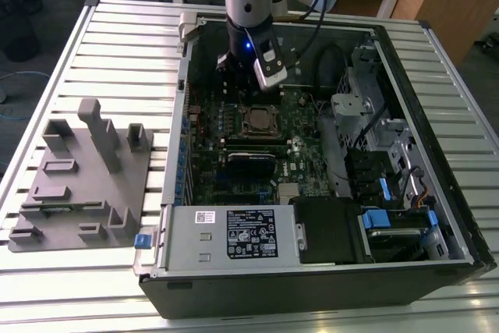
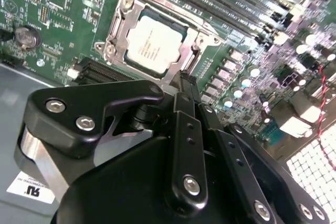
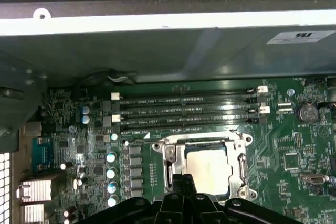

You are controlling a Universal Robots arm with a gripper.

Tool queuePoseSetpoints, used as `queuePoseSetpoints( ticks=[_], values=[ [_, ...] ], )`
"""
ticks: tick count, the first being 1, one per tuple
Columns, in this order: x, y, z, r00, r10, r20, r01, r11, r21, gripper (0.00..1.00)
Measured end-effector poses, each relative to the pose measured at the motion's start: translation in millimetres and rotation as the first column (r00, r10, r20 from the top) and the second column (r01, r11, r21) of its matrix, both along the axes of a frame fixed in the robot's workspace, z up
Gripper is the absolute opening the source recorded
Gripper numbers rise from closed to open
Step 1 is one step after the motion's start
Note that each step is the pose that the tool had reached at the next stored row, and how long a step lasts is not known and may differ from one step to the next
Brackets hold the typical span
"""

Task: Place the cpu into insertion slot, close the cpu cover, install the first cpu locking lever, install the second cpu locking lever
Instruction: 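Install the first cpu locking lever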

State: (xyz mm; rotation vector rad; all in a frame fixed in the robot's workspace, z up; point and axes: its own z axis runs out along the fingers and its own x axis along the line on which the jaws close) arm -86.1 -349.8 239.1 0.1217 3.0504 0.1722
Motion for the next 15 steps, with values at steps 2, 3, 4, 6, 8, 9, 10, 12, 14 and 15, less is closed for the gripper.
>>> queuePoseSetpoints(
  ticks=[2, 3, 4, 6, 8, 9, 10, 12, 14, 15],
  values=[
    [-0.2, -1.1, 0.0, 1.0000, 0.000, -0.0001, 0.000, 1.0000, 0.0084, 0.11],
    [-0.4, -1.7, -0.1, 1.0000, 0.000, -0.0001, 0.000, 1.0000, 0.0098, 0.11],
    [-1.0, -2.3, -0.1, 1.0000, 0.000, -0.0001, 0.000, 0.9999, 0.0105, 0.11],
    [-3.0, -3.7, -0.3, 1.0000, 0.000, -0.0001, 0.000, 0.9999, 0.0118, 0.11],
    [-5.7, -4.7, -0.6, 1.0000, 0.000, 0.0000, 0.000, 0.9999, 0.0129, 0.11],
    [-7.0, -5.2, -0.7, 1.0000, 0.000, -0.0001, 0.000, 0.9999, 0.0132, 0.11],
    [-8.2, -5.7, -0.8, 1.0000, 0.000, 0.0000, 0.000, 0.9999, 0.0134, 0.11],
    [-10.2, -6.7, -1.1, 1.0000, 0.000, 0.0000, 0.000, 0.9999, 0.0139, 0.11],
    [-11.2, -7.5, -1.3, 1.0000, 0.000, 0.0001, 0.000, 0.9999, 0.0141, 0.11],
    [-11.2, -7.5, -1.3, 1.0000, 0.000, 0.0000, 0.000, 0.9999, 0.0140, 0.11]
  ],
)
